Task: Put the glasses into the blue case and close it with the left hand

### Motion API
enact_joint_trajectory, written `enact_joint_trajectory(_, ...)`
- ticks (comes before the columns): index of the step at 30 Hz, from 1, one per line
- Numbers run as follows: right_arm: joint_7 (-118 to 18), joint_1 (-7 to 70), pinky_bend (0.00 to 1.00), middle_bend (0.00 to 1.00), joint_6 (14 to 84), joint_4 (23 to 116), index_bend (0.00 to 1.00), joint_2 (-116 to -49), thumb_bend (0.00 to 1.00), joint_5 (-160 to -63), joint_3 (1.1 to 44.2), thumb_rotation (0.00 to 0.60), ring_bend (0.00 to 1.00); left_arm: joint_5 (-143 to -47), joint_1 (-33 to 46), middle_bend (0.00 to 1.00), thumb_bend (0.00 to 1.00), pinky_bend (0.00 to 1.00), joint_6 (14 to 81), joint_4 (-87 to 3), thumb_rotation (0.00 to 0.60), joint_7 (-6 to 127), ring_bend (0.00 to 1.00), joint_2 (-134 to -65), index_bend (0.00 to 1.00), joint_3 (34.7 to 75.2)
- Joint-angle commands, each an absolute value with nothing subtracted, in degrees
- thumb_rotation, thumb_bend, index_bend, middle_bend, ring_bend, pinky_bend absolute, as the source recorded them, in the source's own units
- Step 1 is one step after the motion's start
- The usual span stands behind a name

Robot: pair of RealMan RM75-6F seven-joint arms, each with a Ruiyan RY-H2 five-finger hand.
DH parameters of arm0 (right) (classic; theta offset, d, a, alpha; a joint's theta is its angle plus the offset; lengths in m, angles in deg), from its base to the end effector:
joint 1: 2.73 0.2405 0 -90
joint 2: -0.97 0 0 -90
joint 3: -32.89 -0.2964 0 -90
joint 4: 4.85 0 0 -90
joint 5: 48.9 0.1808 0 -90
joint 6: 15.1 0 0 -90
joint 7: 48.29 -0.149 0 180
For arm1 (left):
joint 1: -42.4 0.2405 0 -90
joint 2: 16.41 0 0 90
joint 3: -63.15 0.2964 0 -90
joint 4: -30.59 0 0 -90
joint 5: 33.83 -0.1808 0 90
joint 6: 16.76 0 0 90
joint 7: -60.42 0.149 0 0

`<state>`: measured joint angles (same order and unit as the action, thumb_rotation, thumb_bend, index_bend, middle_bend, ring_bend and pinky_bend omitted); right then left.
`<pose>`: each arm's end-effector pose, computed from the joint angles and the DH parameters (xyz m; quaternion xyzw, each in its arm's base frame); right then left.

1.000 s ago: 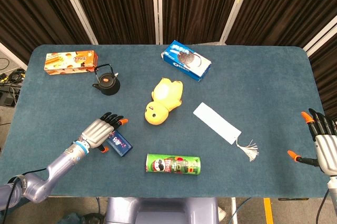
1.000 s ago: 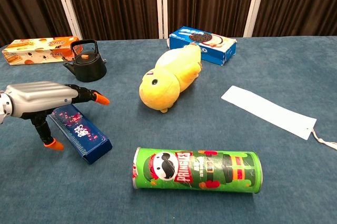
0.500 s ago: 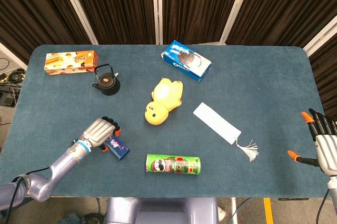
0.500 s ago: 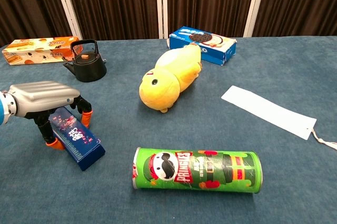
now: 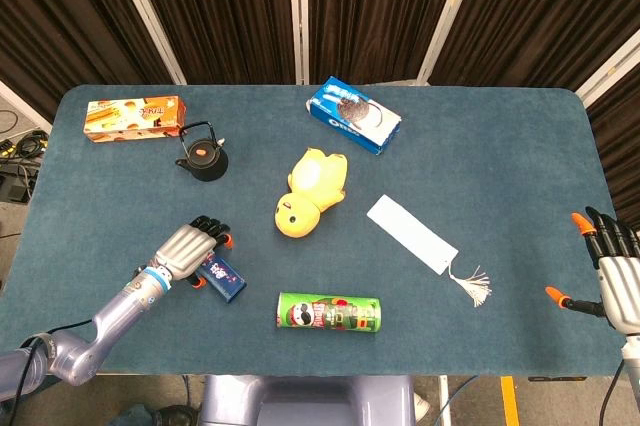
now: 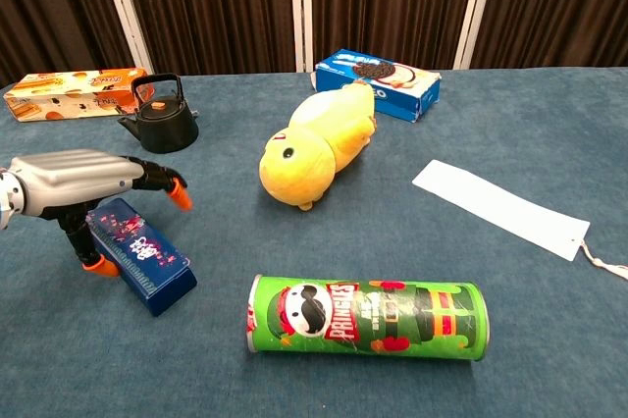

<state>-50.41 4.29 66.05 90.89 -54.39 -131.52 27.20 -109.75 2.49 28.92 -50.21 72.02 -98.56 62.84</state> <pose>-0.3272 -0.2071 0.2525 0.5956 -0.3763 0.3745 0.6028 -0.2410 0.3383 0.0168 -0.8283 -0.3472 -0.2501 0.3617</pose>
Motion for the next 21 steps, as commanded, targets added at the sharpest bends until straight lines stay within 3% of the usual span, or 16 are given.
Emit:
enact_joint_trajectory(1,-50.51,4.25,0.0,0.0,66.19,90.97,0.0,-54.33,0.0,-131.68,27.22,0.6,0.0,-110.36,2.94,0.0,0.0,0.0,30.42,-51.4,0.6,71.62,0.0,-97.35,0.07,62.6)
enact_joint_trajectory(8,-51.06,3.94,0.0,0.0,67.11,91.42,0.0,-53.94,0.0,-132.65,27.34,0.6,0.0,-112.08,6.31,0.0,0.0,0.0,39.23,-58.1,0.6,68.44,0.0,-90.93,0.04,60.64)
enact_joint_trajectory(21,-52.55,3.47,0.0,0.0,69.89,93.07,0.0,-52.8,0.0,-135.89,27.34,0.6,0.0,-109.6,23.7,0.0,0.0,0.0,66.59,-75.77,0.6,75.34,0.0,-78.32,0.0,60.95)
